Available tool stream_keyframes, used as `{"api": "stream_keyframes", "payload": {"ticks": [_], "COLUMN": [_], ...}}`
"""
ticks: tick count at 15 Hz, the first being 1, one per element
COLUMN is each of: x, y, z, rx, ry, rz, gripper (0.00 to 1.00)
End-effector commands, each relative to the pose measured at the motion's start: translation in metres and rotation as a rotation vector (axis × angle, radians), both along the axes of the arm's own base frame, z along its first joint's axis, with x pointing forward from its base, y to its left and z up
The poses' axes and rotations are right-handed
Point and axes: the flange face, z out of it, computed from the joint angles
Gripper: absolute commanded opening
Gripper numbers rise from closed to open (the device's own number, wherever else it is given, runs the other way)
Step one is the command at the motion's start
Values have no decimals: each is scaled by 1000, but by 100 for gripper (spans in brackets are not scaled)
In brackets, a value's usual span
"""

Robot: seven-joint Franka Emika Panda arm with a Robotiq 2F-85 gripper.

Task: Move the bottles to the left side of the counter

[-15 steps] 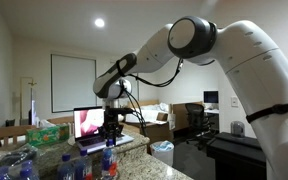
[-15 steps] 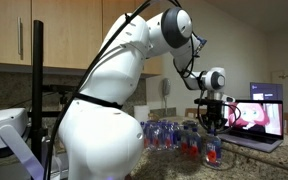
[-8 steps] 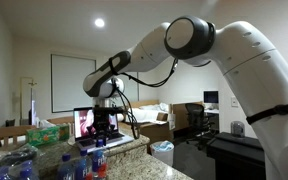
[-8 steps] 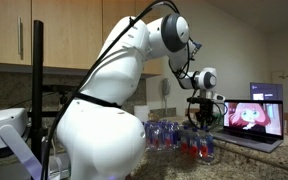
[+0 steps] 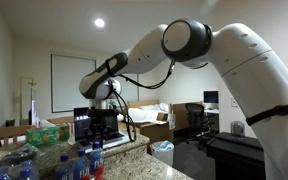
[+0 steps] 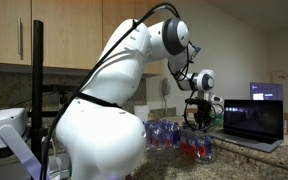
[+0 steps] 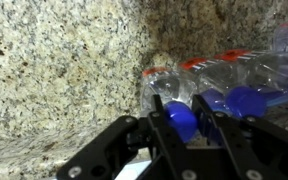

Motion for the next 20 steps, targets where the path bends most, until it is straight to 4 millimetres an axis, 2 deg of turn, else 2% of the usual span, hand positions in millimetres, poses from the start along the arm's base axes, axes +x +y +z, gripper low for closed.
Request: {"api": "stream_keyframes", "payload": {"ticks": [1,10,20], "x": [-2,-2,7], "y": [3,-2,4], "z": [8,-1,-2], "rx": [-10,-12,-23], "ry": [7,41,21], "rz": [-42,-39,-4], "gripper": [14,14,14]}}
